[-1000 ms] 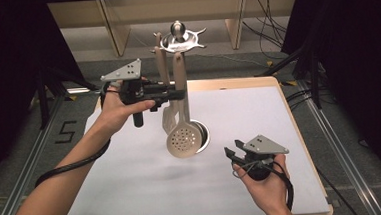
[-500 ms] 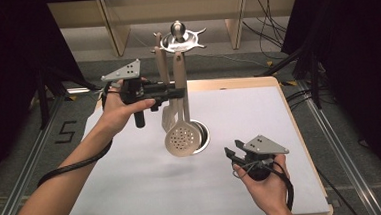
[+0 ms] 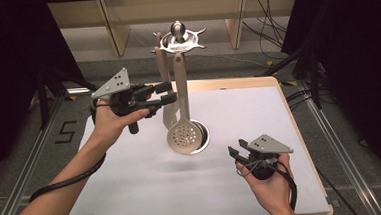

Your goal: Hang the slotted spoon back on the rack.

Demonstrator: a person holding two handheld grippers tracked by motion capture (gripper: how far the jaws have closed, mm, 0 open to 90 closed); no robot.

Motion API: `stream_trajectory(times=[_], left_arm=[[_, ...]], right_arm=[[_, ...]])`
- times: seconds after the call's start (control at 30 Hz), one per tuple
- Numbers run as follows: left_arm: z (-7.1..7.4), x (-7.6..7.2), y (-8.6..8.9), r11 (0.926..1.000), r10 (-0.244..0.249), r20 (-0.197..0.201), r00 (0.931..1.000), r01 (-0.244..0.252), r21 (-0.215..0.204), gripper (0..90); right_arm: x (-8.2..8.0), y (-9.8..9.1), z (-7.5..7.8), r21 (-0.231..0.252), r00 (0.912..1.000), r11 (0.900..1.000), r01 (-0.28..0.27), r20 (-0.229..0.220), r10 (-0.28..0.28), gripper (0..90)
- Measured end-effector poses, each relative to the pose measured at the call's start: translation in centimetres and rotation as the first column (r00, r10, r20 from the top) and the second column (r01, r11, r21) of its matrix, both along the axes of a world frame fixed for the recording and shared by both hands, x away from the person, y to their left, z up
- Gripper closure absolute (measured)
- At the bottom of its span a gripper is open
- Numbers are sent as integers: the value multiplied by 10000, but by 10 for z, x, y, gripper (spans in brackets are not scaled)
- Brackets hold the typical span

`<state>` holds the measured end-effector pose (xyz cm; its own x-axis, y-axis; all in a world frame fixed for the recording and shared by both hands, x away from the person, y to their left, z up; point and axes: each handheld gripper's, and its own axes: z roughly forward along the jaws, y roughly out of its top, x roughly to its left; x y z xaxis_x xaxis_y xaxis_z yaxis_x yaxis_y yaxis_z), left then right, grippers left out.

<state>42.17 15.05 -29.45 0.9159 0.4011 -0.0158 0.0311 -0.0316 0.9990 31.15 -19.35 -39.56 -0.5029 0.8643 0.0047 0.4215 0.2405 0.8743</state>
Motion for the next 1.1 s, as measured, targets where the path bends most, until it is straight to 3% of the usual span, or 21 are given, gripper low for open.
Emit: stream_trajectory(times=[0.13, 0.23, 0.27, 0.37, 0.4, 0.5, 0.53, 0.67, 0.73, 0.87, 1.1], left_arm=[[-7, -14, 9, 9965, 803, 287, 9964, -809, 213, 521], [-14, -22, 14, 9900, 1329, 294, 9907, -1341, 443, 500], [-18, -26, 17, 9874, 1504, 285, 9882, -1516, 462, 495], [-27, -33, 22, 9812, 1837, 258, 9826, -1849, 557, 486], [-31, -35, 24, 9800, 1896, 220, 9816, -1906, 569, 484], [-41, -40, 28, 9757, 2074, 185, 9781, -2081, 679, 482], [-46, -42, 30, 9744, 2116, 181, 9772, -2123, 738, 482], [-61, -45, 36, 9741, 2164, 103, 9762, -2166, 641, 476], [-68, -46, 37, 9714, 2234, 114, 9747, -2236, 794, 476], [-77, -45, 38, 9669, 2420, -55, 9703, -2407, 849, 475], [-84, -45, 35, 9637, 2545, -207, 9668, -2518, 891, 476]], right_arm=[[1, -1, 0, -4, 10000, 10000, 43, -2, -43, 572], [1, -2, -1, -24, 10000, 10000, 37, 2, -37, 571], [3, -3, 0, -171, 9998, 9998, -108, 192, 111, 570], [4, -4, -2, -12, 9998, 10000, -40, 212, 41, 569], [1, -2, -1, 231, 9996, 9995, 211, -177, -207, 568], [4, -5, -2, -88, 9997, 10000, 0, 262, 2, 566], [2, -5, -1, 2, 10000, 10000, 90, -37, -90, 565], [4, -8, -3, -38, 10000, 10000, -39, 31, 39, 563], [3, -8, -3, 24, 10000, 10000, -2, -35, 2, 562], [2, -5, -2, 313, 9994, 9992, 253, -261, -245, 560], [2, -7, -3, 297, 9999, 9995, 132, -99, -129, 559]])
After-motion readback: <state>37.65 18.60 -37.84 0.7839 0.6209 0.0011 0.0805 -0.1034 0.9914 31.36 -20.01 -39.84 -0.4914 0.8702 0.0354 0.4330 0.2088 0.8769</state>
